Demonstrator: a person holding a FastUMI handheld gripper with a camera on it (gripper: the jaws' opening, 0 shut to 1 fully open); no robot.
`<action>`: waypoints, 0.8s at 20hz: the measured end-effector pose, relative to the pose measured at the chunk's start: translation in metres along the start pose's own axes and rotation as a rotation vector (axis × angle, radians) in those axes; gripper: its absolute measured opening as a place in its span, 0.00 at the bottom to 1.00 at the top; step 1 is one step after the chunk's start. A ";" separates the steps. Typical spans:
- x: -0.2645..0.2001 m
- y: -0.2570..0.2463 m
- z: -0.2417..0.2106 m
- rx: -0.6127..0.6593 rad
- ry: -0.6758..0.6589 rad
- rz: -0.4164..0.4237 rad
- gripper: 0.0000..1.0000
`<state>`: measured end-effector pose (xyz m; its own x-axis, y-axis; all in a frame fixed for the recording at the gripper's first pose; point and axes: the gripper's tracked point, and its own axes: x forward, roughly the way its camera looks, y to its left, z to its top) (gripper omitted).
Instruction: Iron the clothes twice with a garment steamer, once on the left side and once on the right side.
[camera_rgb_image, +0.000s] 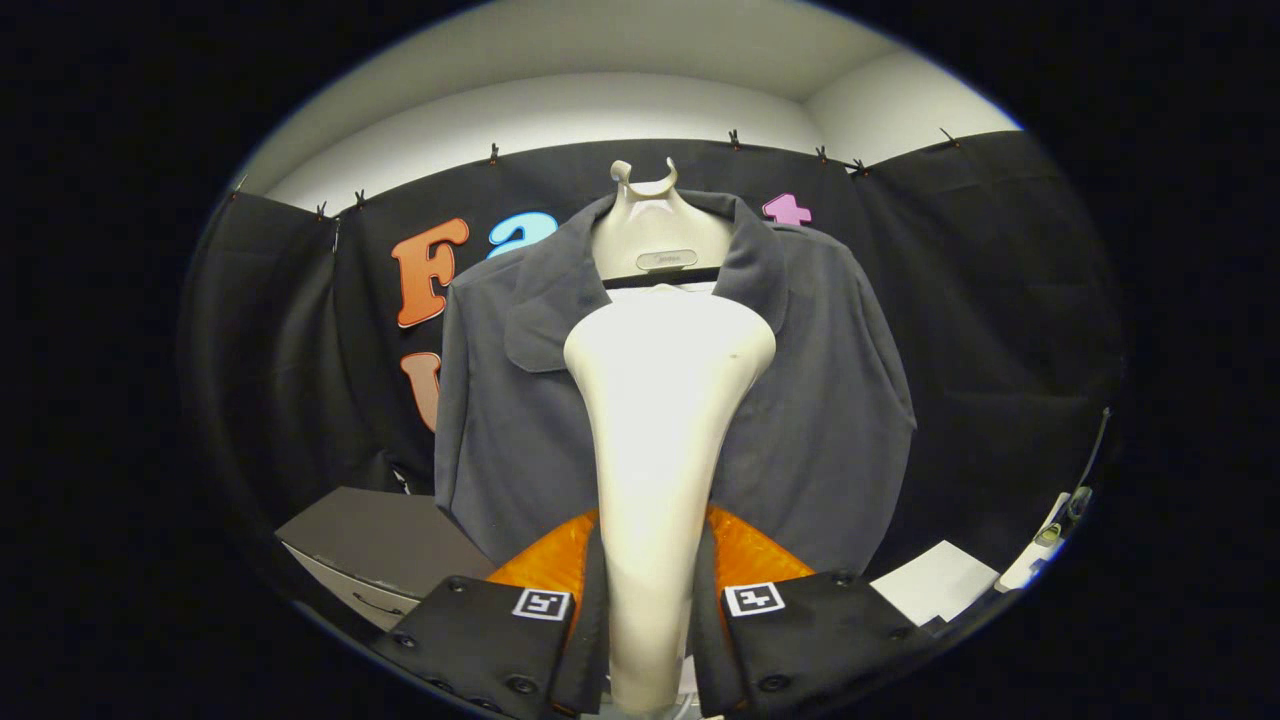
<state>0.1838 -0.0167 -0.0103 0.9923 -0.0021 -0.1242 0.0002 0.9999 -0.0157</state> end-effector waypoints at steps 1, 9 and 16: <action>0.007 0.000 -0.003 -0.004 0.004 0.003 0.42; 0.044 0.003 -0.031 -0.022 0.063 0.030 0.42; 0.052 0.001 -0.050 -0.027 0.114 0.059 0.42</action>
<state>0.2293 -0.0166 -0.0668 0.9698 0.0536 -0.2380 -0.0629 0.9975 -0.0317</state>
